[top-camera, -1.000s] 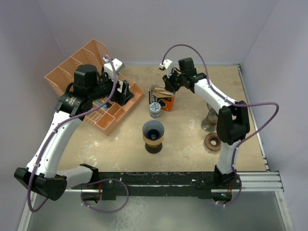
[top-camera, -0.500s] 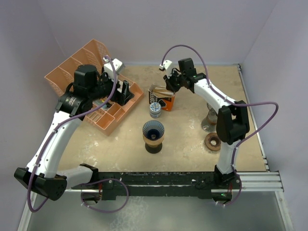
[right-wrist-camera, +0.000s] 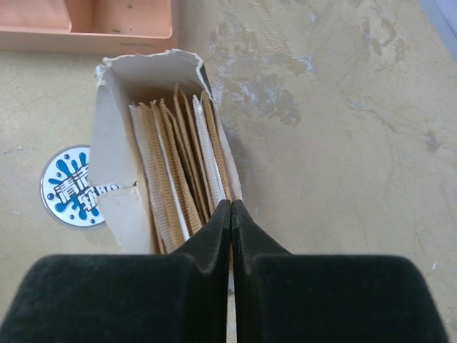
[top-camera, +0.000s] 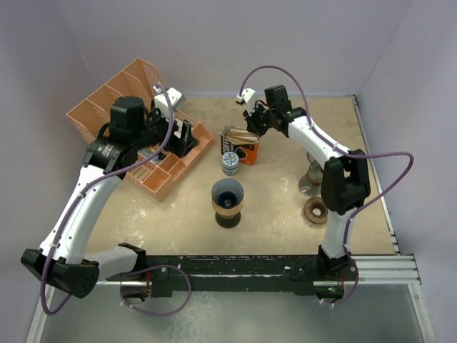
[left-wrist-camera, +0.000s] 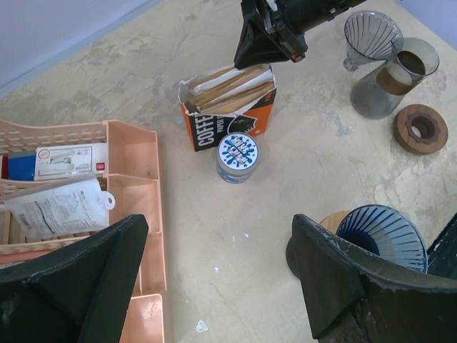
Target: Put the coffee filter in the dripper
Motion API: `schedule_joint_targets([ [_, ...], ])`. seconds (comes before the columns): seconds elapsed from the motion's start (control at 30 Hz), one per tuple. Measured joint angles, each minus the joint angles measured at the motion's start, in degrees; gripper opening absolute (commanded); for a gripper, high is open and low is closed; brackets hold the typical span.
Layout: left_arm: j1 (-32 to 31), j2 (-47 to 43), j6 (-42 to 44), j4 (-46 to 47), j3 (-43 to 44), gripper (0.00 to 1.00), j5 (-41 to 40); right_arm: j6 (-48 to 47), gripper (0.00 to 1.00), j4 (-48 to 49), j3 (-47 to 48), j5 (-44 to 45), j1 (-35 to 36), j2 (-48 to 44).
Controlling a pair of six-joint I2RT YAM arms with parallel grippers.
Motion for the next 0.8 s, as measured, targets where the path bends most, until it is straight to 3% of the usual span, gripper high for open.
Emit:
schedule_joint_targets([
  [0.43, 0.0, -0.3, 0.2, 0.0, -0.6, 0.82, 0.0, 0.1, 0.03, -1.7, 0.7, -0.2, 0.0, -2.4],
  [0.8, 0.0, -1.2, 0.9, 0.0, -0.7, 0.82, 0.2, 0.7, 0.29, -1.8, 0.6, -1.6, 0.0, -6.0],
])
